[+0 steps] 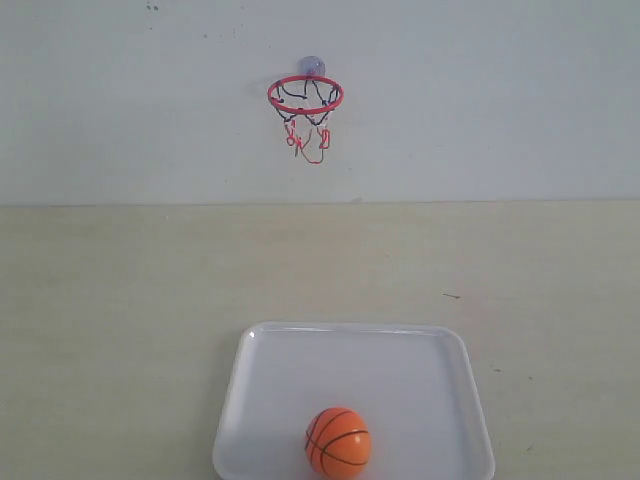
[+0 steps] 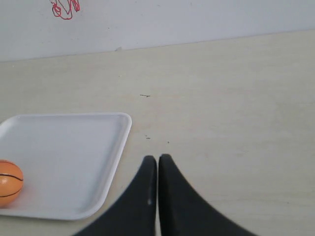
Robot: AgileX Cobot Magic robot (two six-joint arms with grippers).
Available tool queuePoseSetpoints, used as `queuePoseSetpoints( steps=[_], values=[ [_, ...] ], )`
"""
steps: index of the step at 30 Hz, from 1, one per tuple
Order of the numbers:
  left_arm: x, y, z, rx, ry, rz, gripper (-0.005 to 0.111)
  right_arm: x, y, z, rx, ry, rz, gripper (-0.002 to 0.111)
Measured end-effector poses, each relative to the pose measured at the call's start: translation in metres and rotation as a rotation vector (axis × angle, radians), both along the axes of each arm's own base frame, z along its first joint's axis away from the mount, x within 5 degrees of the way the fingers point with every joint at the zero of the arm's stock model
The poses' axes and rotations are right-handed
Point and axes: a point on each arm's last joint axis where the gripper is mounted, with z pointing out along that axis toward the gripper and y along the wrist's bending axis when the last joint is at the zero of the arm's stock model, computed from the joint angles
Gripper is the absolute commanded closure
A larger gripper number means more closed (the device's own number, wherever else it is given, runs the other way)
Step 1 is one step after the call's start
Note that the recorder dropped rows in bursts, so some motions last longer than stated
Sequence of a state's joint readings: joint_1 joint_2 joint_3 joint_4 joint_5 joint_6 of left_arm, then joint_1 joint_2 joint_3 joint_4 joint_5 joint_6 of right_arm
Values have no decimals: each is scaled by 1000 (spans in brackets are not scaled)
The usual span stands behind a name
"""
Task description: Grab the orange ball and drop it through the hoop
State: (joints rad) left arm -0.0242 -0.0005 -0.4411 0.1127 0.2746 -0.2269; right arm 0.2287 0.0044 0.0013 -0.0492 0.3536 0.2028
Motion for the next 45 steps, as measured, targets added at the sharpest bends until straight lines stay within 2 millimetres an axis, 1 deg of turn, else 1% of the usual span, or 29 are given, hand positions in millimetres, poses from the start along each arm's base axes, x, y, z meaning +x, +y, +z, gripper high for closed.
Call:
queuePoseSetpoints(
  steps=[5, 8, 10, 12, 15, 18, 20, 22, 24, 26, 27, 29, 32, 34, 36, 41, 43, 45],
  values=[
    [-11, -1, 23, -1, -197, -18, 103, 0, 0, 0, 0, 0, 0, 108],
    [-17, -2, 33, -9, -317, -35, 103, 0, 0, 0, 0, 0, 0, 108],
    [-17, -3, 38, -55, -344, -60, 103, 0, 0, 0, 0, 0, 0, 108],
    [-10, -3, 48, -109, -292, -77, 103, 0, 0, 0, 0, 0, 0, 108],
    [19, -2, 63, -149, -89, -61, 103, 0, 0, 0, 0, 0, 0, 108],
    [60, -4, 72, -177, 181, -58, 103, 0, 0, 0, 0, 0, 0, 108],
    [92, -11, 72, -112, 391, -104, 103, 0, 0, 0, 0, 0, 0, 108],
    [125, -22, 65, 32, 608, -214, 103, 0, 0, 0, 0, 0, 0, 108],
    [154, -36, 51, 148, 798, -390, 103, 0, 0, 0, 0, 0, 0, 108],
    [179, -47, 34, 203, 924, -550, 103, 0, 0, 0, 0, 0, 0, 108],
    [192, -51, 23, 222, 977, -623, 103, 0, 0, 0, 0, 0, 0, 108],
    [212, -57, 5, 234, 1047, -728, 103, 0, 0, 0, 0, 0, 0, 108],
    [234, -65, -23, 294, 1107, -862, 103, 0, 0, 0, 0, 0, 0, 108],
    [241, -74, -35, 383, 1110, -949, 103, 0, 0, 0, 0, 0, 0, 108],
    [243, -87, -45, 473, 1098, -1030, 103, 0, 0, 0, 0, 0, 0, 108],
    [242, -124, -54, 632, 1011, -1118, 101, 0, 0, 0, 0, 0, 0, 108],
    [240, -137, -59, 668, 999, -1153, 93, 0, 0, 0, 0, 0, 0, 108],
    [237, -151, -65, 698, 999, -1196, 82, 0, 0, 0, 0, 0, 0, 108]
  ],
)
